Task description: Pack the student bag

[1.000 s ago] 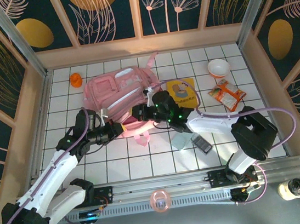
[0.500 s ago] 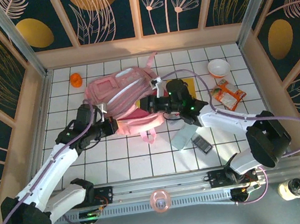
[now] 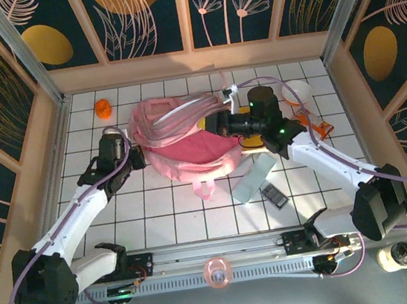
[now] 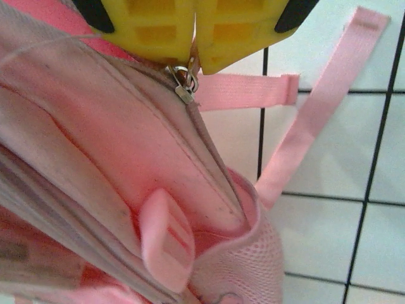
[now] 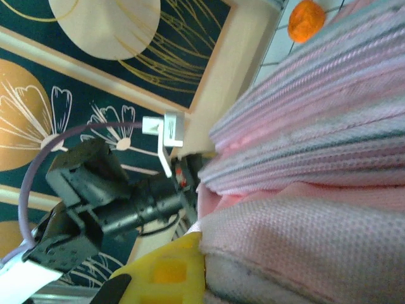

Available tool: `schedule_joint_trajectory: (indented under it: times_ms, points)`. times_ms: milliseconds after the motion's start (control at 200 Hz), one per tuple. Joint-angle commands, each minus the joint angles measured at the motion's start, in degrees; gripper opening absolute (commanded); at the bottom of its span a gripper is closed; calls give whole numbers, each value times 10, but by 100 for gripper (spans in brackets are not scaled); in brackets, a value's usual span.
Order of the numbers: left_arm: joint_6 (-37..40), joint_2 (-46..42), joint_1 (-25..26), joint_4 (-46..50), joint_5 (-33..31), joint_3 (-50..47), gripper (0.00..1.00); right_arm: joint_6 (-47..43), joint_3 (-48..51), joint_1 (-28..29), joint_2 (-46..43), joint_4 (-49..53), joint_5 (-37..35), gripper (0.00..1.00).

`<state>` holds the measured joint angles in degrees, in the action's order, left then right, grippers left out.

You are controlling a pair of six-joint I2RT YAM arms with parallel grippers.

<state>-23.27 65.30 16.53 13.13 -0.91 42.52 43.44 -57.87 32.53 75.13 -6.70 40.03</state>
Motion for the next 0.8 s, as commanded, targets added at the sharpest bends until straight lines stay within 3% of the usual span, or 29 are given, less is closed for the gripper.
schedule_joint_trajectory:
  times_ms: [0, 140, 275, 355, 415, 631, 791]
  points:
    - [19, 45, -29, -83, -70, -4, 0, 6, -37, -25, -25, -34, 81, 0]
    - [20, 81, -31, -111, -61, 14, 1, 22, -38, -21, -17, -44, 97, 0]
    - [52, 56, -31, -124, 4, 15, 34, 13, -47, -15, -3, -28, 64, 0]
    - [113, 17, -30, -129, 59, 13, 57, 3, -61, -3, 12, -14, 38, 0]
    - [174, -22, -31, -134, 109, 8, 68, -7, -77, 11, 27, 2, 16, 0]
    - [385, -114, -28, -103, 297, 17, 80, -14, -110, 50, 80, -9, -28, 0]
    - [485, -133, 18, -77, 313, 20, 84, -18, -143, 83, 126, -18, -32, 0]
